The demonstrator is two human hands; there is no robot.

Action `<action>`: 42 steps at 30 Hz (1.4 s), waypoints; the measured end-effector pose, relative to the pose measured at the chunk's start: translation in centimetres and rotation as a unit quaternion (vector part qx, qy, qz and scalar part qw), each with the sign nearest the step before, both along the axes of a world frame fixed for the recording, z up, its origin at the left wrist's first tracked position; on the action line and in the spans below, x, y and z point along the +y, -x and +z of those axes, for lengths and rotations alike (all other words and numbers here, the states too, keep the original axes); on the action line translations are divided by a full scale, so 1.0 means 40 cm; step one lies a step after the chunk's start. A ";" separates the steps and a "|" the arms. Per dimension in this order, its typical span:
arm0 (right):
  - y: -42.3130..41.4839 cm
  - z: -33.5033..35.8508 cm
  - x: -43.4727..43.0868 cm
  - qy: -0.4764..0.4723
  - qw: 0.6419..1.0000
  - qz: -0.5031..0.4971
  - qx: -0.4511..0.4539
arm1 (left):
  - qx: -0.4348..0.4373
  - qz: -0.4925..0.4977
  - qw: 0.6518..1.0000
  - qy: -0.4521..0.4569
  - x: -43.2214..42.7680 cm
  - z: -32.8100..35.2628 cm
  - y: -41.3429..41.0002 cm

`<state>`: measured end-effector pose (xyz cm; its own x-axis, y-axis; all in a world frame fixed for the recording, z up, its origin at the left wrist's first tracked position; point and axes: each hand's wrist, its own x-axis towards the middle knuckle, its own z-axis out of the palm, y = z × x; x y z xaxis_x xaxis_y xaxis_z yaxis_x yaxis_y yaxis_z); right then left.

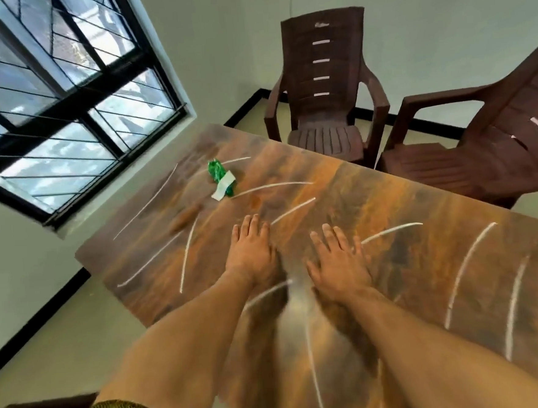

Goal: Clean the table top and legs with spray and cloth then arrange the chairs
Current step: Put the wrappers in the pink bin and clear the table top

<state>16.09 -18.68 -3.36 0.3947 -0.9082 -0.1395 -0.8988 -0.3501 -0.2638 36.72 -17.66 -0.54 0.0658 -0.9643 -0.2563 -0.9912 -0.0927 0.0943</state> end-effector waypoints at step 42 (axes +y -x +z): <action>0.605 -0.092 0.618 -0.055 0.941 -0.332 0.034 | 0.199 -0.144 0.968 0.048 0.175 -0.070 0.621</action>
